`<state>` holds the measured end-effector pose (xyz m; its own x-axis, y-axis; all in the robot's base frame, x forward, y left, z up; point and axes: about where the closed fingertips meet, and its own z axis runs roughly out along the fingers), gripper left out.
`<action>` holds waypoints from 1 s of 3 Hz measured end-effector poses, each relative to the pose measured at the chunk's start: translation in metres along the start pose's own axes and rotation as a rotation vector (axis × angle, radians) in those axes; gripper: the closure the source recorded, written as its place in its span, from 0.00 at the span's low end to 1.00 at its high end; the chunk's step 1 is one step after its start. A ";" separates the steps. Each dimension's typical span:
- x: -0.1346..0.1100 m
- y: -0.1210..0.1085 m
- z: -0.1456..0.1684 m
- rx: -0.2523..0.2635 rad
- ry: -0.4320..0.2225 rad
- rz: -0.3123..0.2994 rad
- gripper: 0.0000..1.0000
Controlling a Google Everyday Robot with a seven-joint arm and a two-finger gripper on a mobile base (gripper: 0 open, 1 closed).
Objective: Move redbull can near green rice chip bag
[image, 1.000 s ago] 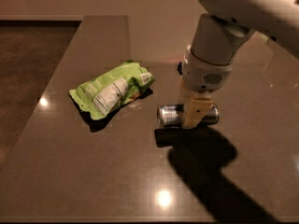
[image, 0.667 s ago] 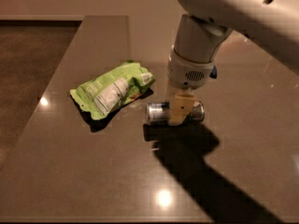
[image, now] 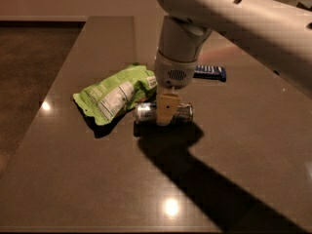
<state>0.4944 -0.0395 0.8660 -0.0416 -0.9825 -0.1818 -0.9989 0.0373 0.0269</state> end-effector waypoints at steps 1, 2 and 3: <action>-0.012 -0.010 0.009 -0.004 0.012 0.032 0.58; -0.014 -0.016 0.015 -0.005 0.019 0.065 0.35; -0.016 -0.017 0.015 0.001 0.014 0.062 0.12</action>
Offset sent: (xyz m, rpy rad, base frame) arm 0.0222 0.0160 -0.0187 -0.0396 0.0402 -0.1044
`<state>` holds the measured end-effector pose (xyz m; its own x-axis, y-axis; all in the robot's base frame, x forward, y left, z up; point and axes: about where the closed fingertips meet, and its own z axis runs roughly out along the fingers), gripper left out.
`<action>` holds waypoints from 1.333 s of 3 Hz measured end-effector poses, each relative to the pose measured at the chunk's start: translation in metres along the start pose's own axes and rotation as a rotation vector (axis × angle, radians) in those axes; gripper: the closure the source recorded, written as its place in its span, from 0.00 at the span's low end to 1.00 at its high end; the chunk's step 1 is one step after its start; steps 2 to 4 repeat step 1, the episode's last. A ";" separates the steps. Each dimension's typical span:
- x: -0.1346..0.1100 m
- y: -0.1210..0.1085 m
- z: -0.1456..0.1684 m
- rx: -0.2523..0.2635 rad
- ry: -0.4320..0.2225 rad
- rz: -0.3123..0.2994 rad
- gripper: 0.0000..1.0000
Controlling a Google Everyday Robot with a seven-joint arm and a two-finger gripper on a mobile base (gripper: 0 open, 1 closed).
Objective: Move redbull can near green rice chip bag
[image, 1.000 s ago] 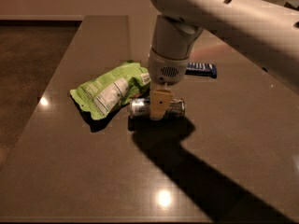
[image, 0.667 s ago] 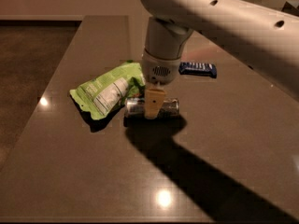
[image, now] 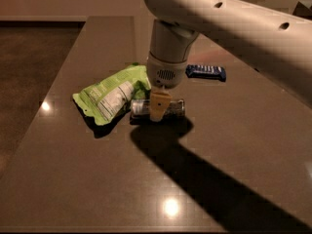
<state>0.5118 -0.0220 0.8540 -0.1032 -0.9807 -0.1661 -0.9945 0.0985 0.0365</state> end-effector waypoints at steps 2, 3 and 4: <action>-0.001 -0.001 0.000 0.004 -0.003 -0.001 0.00; -0.001 -0.001 0.000 0.004 -0.003 -0.001 0.00; -0.001 -0.001 0.000 0.004 -0.003 -0.001 0.00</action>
Offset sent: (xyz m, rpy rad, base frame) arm 0.0000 0.0000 0.0000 0.0000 0.0000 0.0000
